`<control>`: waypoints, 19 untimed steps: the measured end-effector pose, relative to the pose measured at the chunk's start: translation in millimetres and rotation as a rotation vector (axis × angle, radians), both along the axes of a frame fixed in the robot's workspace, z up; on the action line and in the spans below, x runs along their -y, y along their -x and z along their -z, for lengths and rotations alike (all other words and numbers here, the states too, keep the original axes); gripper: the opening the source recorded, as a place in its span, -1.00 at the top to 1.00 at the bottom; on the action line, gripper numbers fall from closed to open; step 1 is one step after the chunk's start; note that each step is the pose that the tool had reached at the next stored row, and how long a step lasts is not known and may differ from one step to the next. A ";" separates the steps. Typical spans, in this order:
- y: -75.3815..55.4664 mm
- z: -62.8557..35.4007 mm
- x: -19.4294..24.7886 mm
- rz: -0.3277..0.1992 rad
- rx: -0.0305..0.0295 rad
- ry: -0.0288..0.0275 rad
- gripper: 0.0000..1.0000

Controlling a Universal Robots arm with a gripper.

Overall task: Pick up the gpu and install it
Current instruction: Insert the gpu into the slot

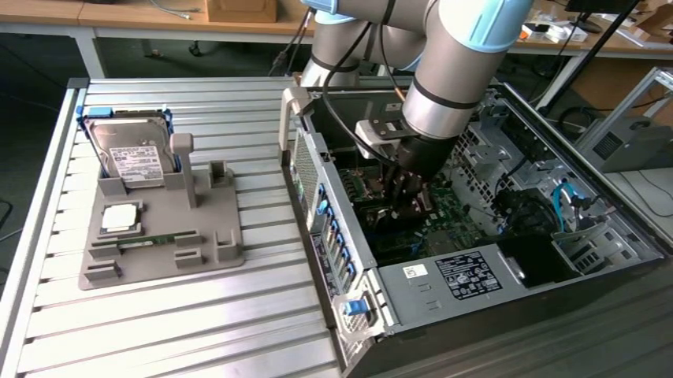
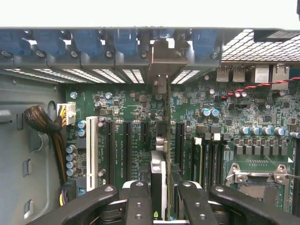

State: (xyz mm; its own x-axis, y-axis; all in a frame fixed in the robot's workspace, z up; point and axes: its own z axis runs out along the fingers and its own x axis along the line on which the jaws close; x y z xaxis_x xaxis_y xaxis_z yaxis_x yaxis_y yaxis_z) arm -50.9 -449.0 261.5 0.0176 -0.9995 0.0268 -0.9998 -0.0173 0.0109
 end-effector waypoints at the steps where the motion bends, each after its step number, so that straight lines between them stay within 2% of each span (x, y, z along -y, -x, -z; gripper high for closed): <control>1: 0.0 0.0 0.0 0.000 0.0000 -0.0001 0.47; 16: -0.6 1.3 0.0 0.000 0.0000 0.0032 0.47; 19: -0.9 1.0 -0.1 0.000 0.0003 0.0089 0.47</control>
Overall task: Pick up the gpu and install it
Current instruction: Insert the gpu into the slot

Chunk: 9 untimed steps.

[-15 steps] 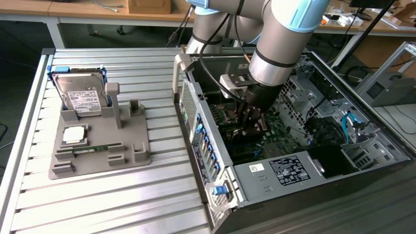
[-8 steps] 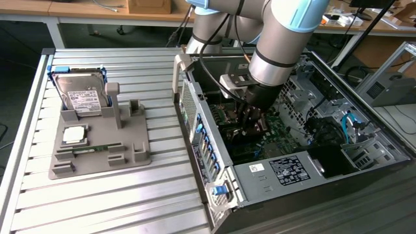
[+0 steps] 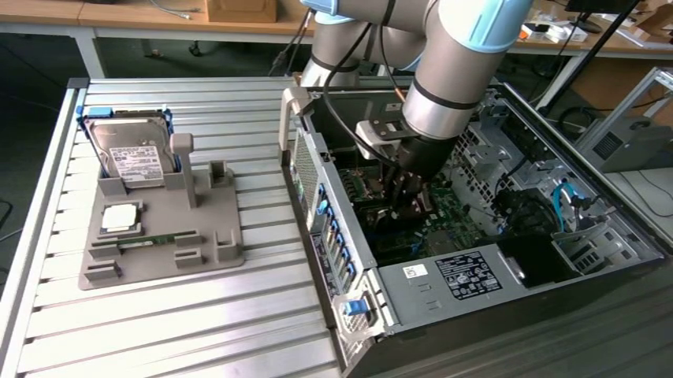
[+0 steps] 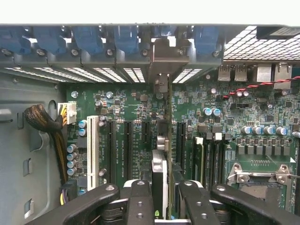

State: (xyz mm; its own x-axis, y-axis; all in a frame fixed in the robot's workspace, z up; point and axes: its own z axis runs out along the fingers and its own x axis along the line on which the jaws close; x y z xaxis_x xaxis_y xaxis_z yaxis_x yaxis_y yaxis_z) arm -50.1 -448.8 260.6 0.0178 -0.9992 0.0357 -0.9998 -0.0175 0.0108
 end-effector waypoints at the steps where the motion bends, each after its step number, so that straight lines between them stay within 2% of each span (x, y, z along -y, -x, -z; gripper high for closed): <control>1: 0.1 -2.2 -0.1 0.000 -0.0002 0.0029 0.47; 7: 0.1 -6.1 -0.8 0.000 -0.0001 0.0138 0.47; 9: 0.0 -6.2 -0.7 0.000 -0.0005 0.0151 0.47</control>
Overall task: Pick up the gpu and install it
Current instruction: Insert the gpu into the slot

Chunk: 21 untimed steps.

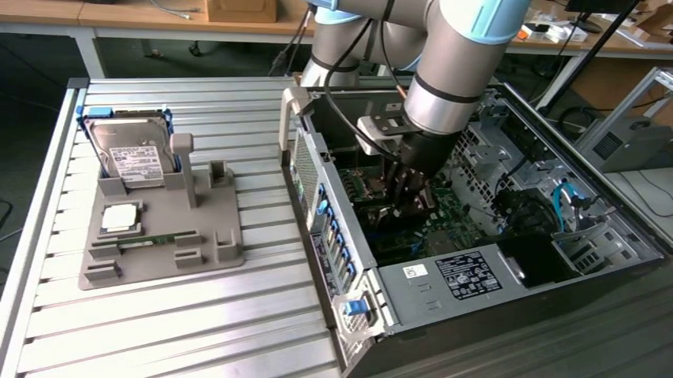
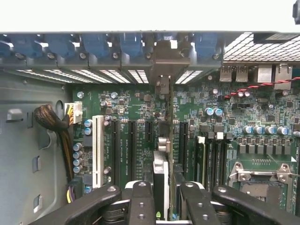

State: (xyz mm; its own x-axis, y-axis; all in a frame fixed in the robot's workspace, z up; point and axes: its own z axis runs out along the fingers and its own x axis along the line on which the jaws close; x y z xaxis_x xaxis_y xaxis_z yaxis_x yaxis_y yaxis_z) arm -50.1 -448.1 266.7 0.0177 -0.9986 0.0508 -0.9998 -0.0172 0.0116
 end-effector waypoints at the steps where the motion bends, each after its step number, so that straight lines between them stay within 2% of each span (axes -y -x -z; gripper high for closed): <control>1: -0.6 0.5 -0.1 0.000 -0.0014 0.0001 0.47; 12: -2.1 1.4 -0.8 0.008 -0.0024 -0.0007 0.47; 13: -2.0 1.2 -0.8 0.008 -0.0025 -0.0024 0.47; 14: -2.0 1.2 -0.8 0.008 -0.0026 -0.0073 0.47; 16: -2.1 1.3 -0.8 0.008 -0.0026 -0.0235 0.47; 17: -2.0 1.3 -0.7 0.008 -0.0025 -0.0291 0.47; 21: -2.0 1.3 -0.2 0.008 -0.0025 -0.0300 0.47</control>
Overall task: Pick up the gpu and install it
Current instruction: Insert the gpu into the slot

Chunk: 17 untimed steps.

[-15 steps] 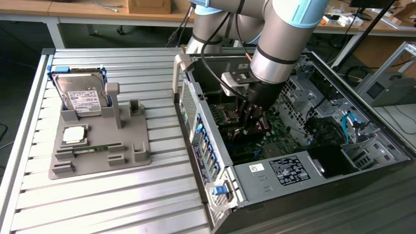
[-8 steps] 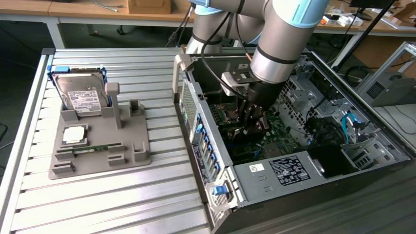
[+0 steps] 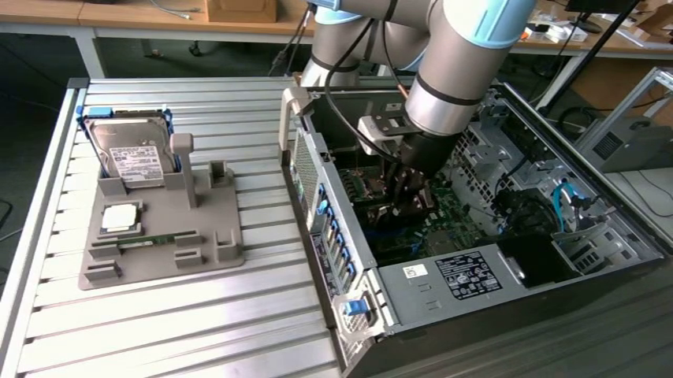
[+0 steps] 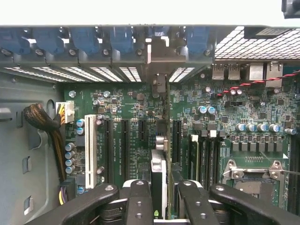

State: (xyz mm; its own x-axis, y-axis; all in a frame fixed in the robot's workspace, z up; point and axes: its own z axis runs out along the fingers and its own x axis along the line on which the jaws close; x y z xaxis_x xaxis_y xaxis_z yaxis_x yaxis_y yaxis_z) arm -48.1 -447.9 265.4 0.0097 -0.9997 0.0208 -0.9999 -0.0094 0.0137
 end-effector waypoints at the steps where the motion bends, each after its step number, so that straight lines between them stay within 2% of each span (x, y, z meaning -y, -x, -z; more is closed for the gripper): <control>1: 0.0 0.0 0.1 0.000 0.0001 0.0000 0.47; 11: 0.0 0.1 0.2 0.009 0.0001 0.0060 0.47; 12: 0.0 0.2 0.2 0.009 0.0002 0.0073 0.47; 14: 0.0 0.1 0.3 0.009 0.0001 0.0158 0.47; 15: 0.0 0.1 0.3 0.009 0.0001 0.0176 0.47; 17: 0.0 0.1 0.1 0.009 0.0001 0.0178 0.47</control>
State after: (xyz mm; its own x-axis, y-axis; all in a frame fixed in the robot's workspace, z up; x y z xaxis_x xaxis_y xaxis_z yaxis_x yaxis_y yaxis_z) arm -48.1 -448.0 265.3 0.0002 -0.9993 0.0385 -0.9999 0.0003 0.0137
